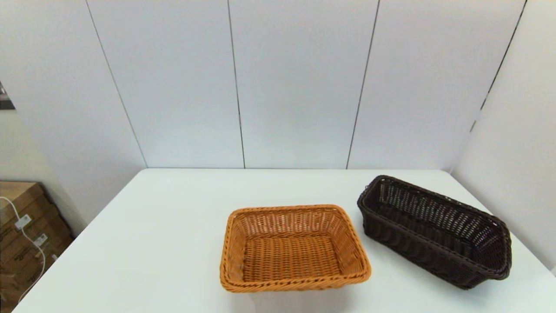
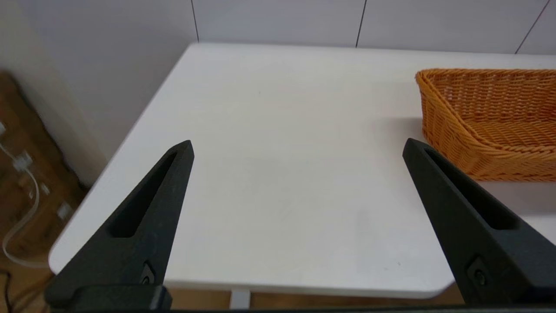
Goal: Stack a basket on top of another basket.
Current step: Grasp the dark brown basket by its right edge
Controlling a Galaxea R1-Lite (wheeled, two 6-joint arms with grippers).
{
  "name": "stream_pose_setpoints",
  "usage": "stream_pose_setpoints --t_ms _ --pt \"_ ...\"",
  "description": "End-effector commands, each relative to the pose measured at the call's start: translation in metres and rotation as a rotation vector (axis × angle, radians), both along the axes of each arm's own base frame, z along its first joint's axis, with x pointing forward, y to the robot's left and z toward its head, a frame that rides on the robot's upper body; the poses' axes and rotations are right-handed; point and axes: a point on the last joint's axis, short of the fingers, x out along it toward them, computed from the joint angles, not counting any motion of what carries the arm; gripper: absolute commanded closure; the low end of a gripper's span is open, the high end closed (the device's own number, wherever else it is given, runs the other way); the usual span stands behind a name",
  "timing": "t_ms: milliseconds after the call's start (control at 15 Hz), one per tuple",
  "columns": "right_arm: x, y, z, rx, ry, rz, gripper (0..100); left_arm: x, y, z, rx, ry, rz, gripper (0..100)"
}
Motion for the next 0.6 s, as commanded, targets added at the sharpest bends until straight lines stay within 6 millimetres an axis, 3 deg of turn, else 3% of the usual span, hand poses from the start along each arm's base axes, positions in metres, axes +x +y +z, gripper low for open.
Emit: stream_pose_setpoints --t_ms 67,200,600 --pt "0.0001 0.0 -0.0004 -0.003 0.001 0.001 0 0.0068 -0.0003 -0.0066 0.08 -0.072 -0.014 0" --pt "0.0001 0.0001 -0.0002 -0.01 0.0 0.003 0 0.0067 -0.0005 -0.0084 0.135 -0.052 -0.024 0" --pt "0.0001 0.0 -0.0002 0.02 0.0 -0.004 0 0.0067 -0.0005 -0.0094 0.057 -0.043 -0.022 0"
